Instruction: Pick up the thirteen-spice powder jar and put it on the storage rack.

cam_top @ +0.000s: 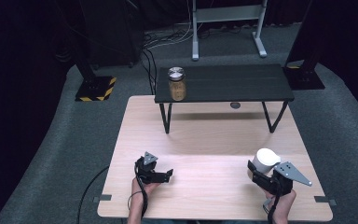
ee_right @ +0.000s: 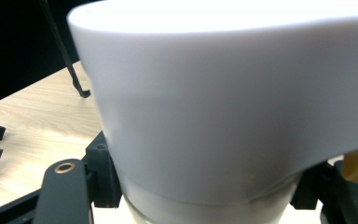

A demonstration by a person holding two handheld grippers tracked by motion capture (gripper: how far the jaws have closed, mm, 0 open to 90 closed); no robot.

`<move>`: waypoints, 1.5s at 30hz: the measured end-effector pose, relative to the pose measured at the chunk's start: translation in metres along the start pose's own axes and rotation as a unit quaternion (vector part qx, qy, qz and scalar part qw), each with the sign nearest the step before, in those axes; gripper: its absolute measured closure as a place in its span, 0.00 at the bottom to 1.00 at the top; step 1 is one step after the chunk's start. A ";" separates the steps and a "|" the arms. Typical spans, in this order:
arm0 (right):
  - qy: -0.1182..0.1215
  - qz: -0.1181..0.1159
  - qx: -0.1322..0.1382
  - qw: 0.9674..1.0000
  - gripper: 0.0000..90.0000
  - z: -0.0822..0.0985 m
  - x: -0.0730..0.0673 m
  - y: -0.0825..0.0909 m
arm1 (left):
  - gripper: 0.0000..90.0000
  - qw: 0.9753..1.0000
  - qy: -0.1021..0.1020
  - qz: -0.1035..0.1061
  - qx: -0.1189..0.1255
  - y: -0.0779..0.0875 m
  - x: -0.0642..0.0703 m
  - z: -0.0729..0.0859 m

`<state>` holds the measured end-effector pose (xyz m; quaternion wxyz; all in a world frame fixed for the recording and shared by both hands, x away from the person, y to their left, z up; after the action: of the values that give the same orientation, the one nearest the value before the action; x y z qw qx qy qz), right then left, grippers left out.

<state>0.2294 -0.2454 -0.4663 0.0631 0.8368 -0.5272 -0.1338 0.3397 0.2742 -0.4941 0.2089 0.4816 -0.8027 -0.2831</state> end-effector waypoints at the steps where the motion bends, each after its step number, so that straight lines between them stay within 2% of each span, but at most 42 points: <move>1: 0.001 0.001 0.000 1.000 0.33 -0.001 0.000 0.000 | 0.01 1.000 0.000 0.000 0.000 0.000 0.000 0.000; 45: 0.020 0.000 -0.014 1.000 0.33 -0.044 0.015 -0.029 | 0.01 1.000 0.000 0.001 0.001 0.000 0.000 0.000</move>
<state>0.2728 -0.2476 -0.4340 0.0848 0.8383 -0.5240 -0.1243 0.3397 0.2746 -0.4942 0.2089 0.4810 -0.8034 -0.2821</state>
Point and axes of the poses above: each handheld gripper's, and its own axes: y roughly backward along the jaws, z roughly out of its underside, x roughly to its right, the point moved 4 cm from there along -y, roughly forward along the jaws, and after that the axes turned 5 degrees about -z, right-handed, at the moved point
